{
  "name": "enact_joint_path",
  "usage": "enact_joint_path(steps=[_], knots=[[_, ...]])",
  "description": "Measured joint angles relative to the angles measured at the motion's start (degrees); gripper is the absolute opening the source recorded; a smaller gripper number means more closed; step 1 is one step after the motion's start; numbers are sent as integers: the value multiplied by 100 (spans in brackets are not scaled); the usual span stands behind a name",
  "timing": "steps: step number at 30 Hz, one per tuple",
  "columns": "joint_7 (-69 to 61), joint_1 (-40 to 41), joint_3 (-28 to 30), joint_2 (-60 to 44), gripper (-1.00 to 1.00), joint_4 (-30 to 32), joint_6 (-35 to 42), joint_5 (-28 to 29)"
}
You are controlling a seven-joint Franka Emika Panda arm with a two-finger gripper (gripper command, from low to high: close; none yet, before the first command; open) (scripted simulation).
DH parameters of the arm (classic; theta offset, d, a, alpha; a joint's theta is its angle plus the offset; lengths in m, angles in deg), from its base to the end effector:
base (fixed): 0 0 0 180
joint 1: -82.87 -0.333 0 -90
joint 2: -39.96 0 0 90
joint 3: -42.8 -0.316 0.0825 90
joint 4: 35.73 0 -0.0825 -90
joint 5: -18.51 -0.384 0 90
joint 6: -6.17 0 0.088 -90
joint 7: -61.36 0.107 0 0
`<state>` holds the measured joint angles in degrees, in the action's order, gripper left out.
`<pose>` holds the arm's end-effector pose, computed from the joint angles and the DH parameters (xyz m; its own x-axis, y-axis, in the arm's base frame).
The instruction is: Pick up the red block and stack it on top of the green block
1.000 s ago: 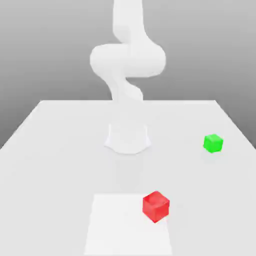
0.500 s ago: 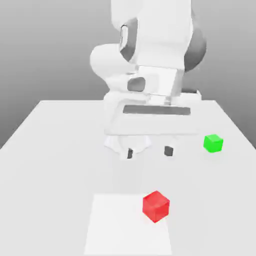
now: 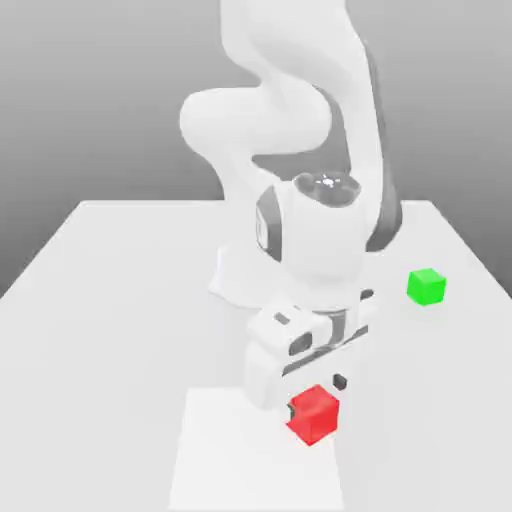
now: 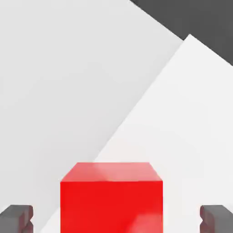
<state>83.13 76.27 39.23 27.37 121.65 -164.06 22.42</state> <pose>0.3787 0.0746 0.1533 0.9907 -0.1363 0.0045 -0.1363 -0.9907 -0.0035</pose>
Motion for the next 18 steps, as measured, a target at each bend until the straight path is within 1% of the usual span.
enact_joint_path(steps=[1,8,18], knots=[[27,-43,54,-126,-100,-8,-104,45],[51,-41,58,-154,-100,-11,-122,74],[-244,106,-189,988,-100,140,845,-334]])
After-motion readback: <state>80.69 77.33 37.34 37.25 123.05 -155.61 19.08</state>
